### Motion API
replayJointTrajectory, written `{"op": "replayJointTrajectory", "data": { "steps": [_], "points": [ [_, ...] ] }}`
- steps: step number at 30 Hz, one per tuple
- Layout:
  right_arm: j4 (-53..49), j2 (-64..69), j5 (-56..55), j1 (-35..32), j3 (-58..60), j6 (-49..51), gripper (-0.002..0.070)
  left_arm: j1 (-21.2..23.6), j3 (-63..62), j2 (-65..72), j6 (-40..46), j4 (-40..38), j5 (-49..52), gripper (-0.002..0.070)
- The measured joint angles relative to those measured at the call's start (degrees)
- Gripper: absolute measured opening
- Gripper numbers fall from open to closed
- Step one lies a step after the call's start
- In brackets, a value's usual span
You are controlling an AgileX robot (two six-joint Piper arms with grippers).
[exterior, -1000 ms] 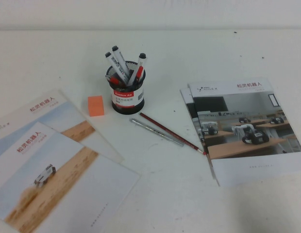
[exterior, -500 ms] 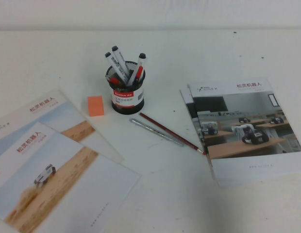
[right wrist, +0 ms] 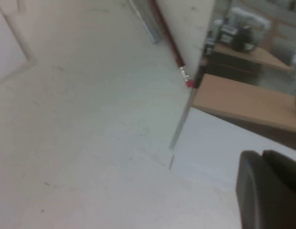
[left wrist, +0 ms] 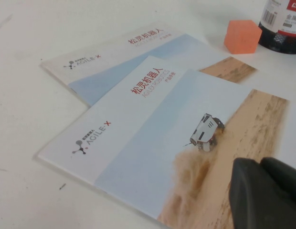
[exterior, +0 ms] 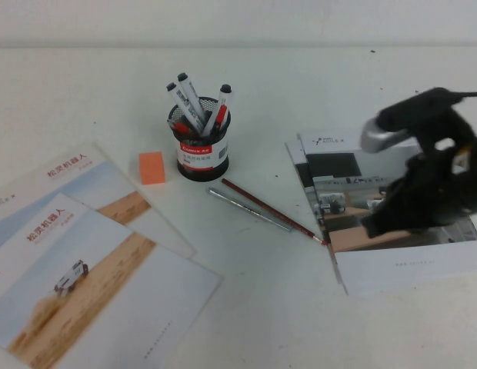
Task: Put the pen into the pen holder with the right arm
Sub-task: Pick up the pen on the table
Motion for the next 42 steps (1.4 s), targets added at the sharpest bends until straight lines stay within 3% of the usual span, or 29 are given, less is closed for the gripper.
{"op": "replayJointTrajectory", "data": {
  "steps": [5, 10, 16, 19, 24, 26, 42],
  "points": [
    [-1.5, 14.7, 10.2, 3.1, -14.6, -5.0, -0.0020, 0.0, 0.0, 0.0, 0.0, 0.0, 0.0, -0.0001],
    [2.6, 29.6, 24.1, 4.4, -32.4, -17.4, -0.0020, 0.0, 0.0, 0.0, 0.0, 0.0, 0.0, -0.0001],
    [3.6, 41.8, 25.9, 5.5, -47.8, -22.9, -0.0009, 0.0, 0.0, 0.0, 0.0, 0.0, 0.0, -0.0001],
    [3.6, 45.9, 26.1, 5.9, -53.6, -23.2, 0.0057, 0.0, 0.0, 0.0, 0.0, 0.0, 0.0, -0.0001],
    [4.1, 51.8, 26.4, 6.4, -60.2, -24.2, 0.0286, 0.0, 0.0, 0.0, 0.0, 0.0, 0.0, -0.0001],
    [3.7, 53.6, 26.3, 7.3, -61.9, -25.3, 0.0333, 0.0, 0.0, 0.0, 0.0, 0.0, 0.0, -0.0001],
    [-0.7, 58.1, 26.5, 9.8, -65.4, -26.9, 0.0332, 0.0, 0.0, 0.0, 0.0, 0.0, 0.0, -0.0001]
  ]
}}
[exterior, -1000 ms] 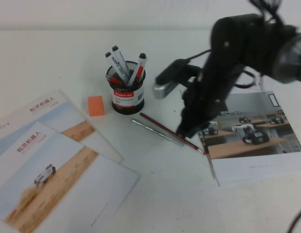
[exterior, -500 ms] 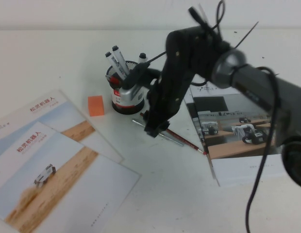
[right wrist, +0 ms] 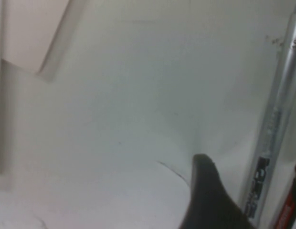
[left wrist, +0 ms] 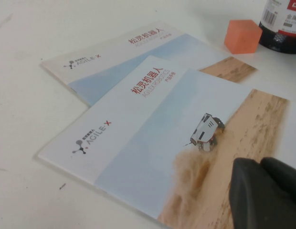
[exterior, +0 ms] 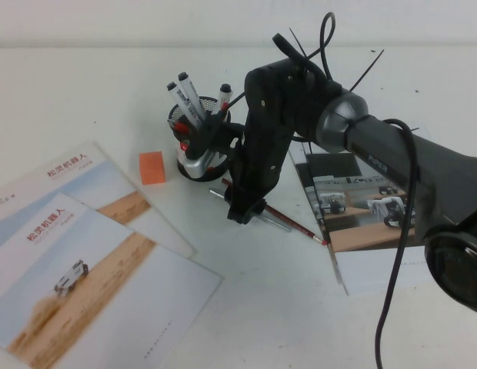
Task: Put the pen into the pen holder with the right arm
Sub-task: Pick up the pen on the table
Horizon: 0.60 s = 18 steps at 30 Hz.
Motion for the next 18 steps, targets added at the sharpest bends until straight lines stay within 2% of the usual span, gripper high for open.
{"op": "replayJointTrajectory", "data": {
  "steps": [14, 18],
  "points": [
    [-1.6, 1.0, -0.7, 0.0, -0.2, 0.0, 0.0330, 0.0, 0.0, 0.0, 0.0, 0.0, 0.0, -0.0001],
    [-1.6, 1.3, -1.3, 0.0, -0.4, 0.5, 0.0289, 0.0, 0.0, 0.0, 0.0, 0.0, 0.0, -0.0001]
  ]
}}
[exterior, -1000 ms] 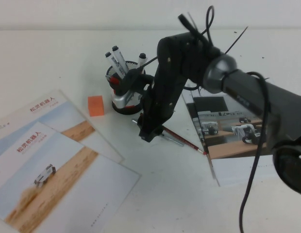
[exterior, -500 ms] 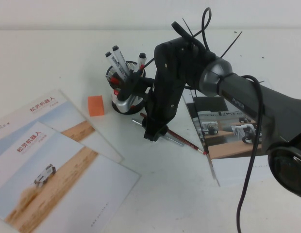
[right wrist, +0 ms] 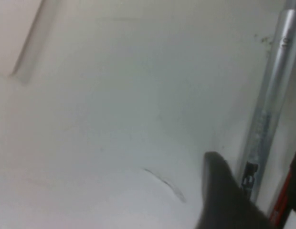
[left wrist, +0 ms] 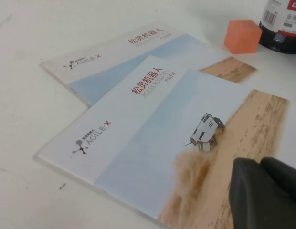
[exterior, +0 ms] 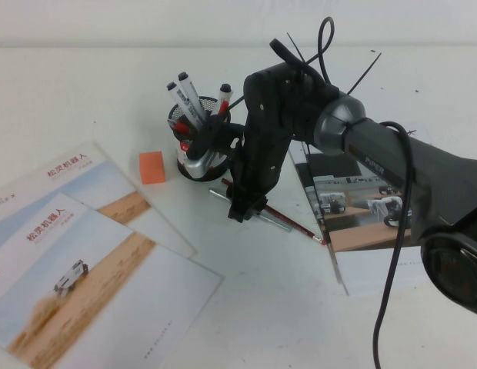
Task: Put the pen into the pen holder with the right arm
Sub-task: Pick up the pen on the table
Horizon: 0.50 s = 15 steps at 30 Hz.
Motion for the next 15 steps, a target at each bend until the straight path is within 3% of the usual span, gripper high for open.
{"op": "replayJointTrajectory", "data": {
  "steps": [6, 15],
  "points": [
    [0.5, 0.6, 0.5, 0.0, -0.1, 1.4, 0.0064, 0.0, 0.0, 0.0, 0.0, 0.0, 0.0, -0.0001],
    [0.6, 0.4, 0.6, 0.0, -0.1, 3.9, 0.0049, 0.0, 0.0, 0.0, 0.0, 0.0, 0.0, -0.0001]
  ]
}}
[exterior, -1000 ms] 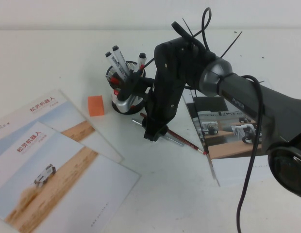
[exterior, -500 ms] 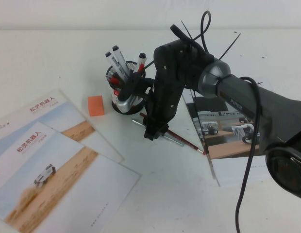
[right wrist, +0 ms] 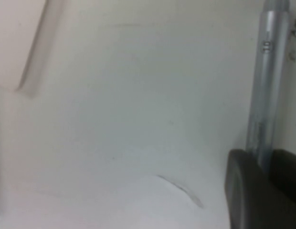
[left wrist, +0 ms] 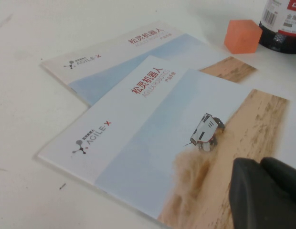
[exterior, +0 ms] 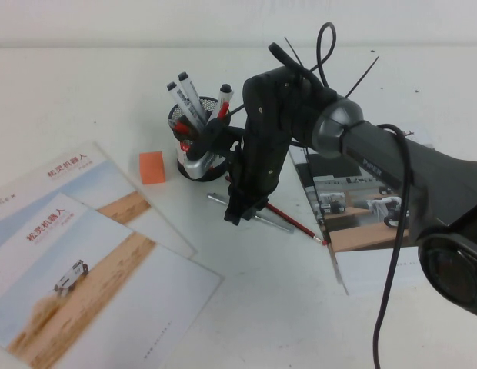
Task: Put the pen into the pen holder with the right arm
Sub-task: Pick up the pen on the table, then place the pen onto the pen holder
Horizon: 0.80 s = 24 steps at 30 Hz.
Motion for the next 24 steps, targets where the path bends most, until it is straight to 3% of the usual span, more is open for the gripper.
{"op": "replayJointTrajectory", "data": {
  "steps": [11, 16, 21, 24],
  "points": [
    [-2.5, -8.0, 0.9, 0.0, 0.3, 8.6, 0.0048, 0.0, 0.0, 0.0, 0.0, 0.0, 0.0, -0.0001],
    [1.2, -14.2, -2.0, 0.0, 4.3, 9.6, 0.0048, 0.0, 0.0, 0.0, 0.0, 0.0, 0.0, -0.0001],
    [9.8, -21.7, -22.0, 0.6, 18.6, 5.3, 0.0048, 0.0, 0.0, 0.0, 0.0, 0.0, 0.0, -0.0001],
    [15.0, -26.3, -42.1, 1.6, 30.8, 0.6, 0.0048, 0.0, 0.0, 0.0, 0.0, 0.0, 0.0, -0.0001]
  ]
}}
